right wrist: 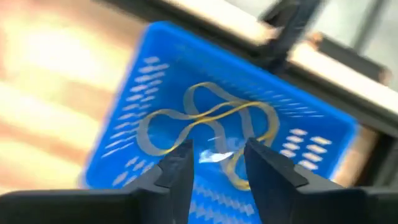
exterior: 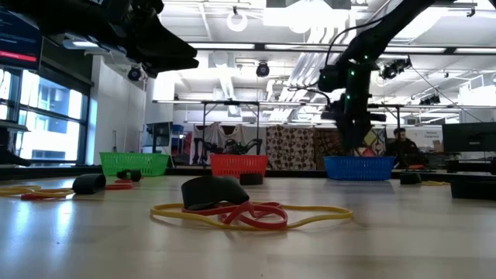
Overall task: Sort rubber bands into baskets
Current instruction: Put the black rubber band into the red bin
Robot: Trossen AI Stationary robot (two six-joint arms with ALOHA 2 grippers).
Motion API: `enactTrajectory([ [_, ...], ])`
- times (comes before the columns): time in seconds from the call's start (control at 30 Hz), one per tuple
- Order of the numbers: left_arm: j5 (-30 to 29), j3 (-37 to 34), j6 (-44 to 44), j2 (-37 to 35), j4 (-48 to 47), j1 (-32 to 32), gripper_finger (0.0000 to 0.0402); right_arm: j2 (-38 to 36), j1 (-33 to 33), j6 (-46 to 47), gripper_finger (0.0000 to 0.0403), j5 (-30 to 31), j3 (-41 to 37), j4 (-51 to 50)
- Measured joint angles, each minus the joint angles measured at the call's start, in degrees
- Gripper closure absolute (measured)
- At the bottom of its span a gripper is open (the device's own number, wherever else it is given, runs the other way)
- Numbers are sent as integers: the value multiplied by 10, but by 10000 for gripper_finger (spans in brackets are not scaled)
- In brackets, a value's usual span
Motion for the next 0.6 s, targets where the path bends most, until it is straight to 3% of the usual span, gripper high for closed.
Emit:
enactTrajectory([
  [0.1,-11,0,1,0,0,0,231,-2,14,-31,293,-33,14,-16],
  [0.3,-16,0,0,0,-13,0,231,-5,68,-94,393,-54,13,-14],
  [0.6,-16,0,0,0,-15,0,231,-59,167,-136,399,-63,6,57],
])
